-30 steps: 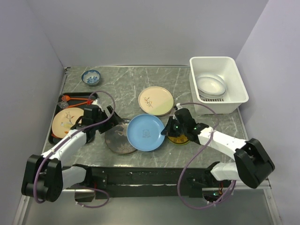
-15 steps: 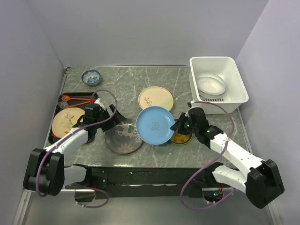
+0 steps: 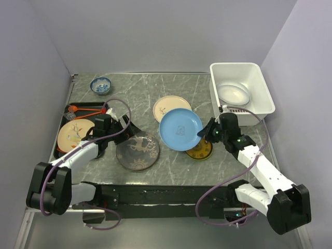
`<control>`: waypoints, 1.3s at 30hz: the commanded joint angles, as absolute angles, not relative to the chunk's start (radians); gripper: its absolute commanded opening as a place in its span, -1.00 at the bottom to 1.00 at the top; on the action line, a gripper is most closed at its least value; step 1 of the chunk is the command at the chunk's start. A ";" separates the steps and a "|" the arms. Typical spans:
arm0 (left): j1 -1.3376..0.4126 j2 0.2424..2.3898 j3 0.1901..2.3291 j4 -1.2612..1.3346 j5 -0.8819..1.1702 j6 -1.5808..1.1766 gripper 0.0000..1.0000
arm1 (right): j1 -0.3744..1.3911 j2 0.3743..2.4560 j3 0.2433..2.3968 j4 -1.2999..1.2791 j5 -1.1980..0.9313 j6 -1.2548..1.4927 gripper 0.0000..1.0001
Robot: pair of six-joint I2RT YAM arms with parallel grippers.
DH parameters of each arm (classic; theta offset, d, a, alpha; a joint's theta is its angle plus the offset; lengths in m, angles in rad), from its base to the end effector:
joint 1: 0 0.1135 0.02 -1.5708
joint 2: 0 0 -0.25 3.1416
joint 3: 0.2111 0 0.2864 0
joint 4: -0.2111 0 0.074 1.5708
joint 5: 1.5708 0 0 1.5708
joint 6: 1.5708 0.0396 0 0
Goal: Place the plates into the plastic bin on the countertop
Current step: Place the plate in the plastic bin.
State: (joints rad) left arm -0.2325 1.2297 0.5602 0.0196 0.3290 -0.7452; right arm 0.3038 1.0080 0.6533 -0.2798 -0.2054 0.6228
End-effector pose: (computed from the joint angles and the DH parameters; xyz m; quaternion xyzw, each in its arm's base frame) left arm 0.2714 -0.0774 0.1549 -0.1537 0.8733 -0.3354 0.3181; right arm 0.2465 0.0857 0.2171 0.0953 0.8838 0.2824 0.3607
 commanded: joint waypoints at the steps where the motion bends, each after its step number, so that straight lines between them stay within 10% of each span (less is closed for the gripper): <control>1: -0.241 1.220 0.551 0.054 0.348 -0.733 0.99 | 0.255 1.028 0.761 -0.249 -0.255 0.589 -1.00; 39: -0.255 1.270 0.571 0.075 0.347 -0.744 0.99 | -0.049 1.175 0.994 -0.181 -0.411 0.634 -1.00</control>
State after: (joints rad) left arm -0.2440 1.2438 0.5446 0.0032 0.3126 -0.7456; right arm -0.0265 1.2041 0.9043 -0.2249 -0.3882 0.6182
